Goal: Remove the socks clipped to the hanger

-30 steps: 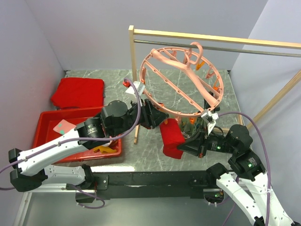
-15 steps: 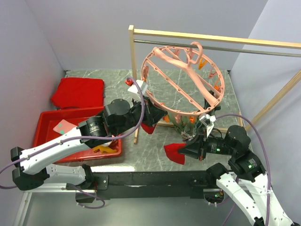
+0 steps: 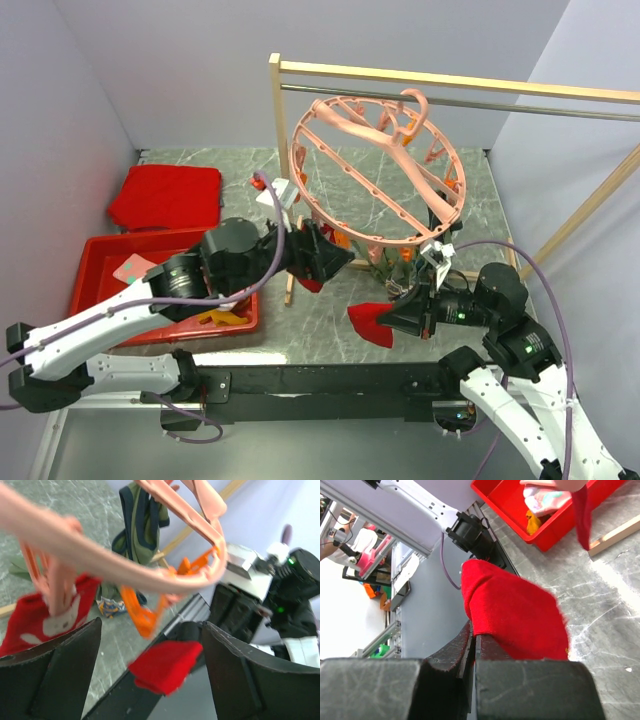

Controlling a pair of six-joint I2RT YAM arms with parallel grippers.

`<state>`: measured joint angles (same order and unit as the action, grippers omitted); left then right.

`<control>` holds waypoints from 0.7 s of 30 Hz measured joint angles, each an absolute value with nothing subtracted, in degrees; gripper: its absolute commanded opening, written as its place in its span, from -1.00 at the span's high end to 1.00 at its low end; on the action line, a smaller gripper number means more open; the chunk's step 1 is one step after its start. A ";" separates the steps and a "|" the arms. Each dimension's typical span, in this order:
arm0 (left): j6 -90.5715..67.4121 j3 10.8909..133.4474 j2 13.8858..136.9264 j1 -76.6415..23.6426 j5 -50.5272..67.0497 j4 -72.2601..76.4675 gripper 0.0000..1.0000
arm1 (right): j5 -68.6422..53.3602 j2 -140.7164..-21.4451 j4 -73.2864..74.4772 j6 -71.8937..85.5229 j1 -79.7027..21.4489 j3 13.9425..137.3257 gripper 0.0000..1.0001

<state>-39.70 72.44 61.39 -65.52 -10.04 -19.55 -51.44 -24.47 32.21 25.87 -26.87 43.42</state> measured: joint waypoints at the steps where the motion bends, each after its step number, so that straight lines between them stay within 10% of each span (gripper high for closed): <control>1: -39.75 71.83 60.40 -65.52 -9.43 -19.66 -0.64 | -51.44 -24.75 32.21 25.80 -26.87 43.42 1.00; 21: -39.64 69.34 69.12 -65.52 17.76 -20.47 -0.38 | -51.75 -28.42 30.35 26.33 -26.87 43.48 1.00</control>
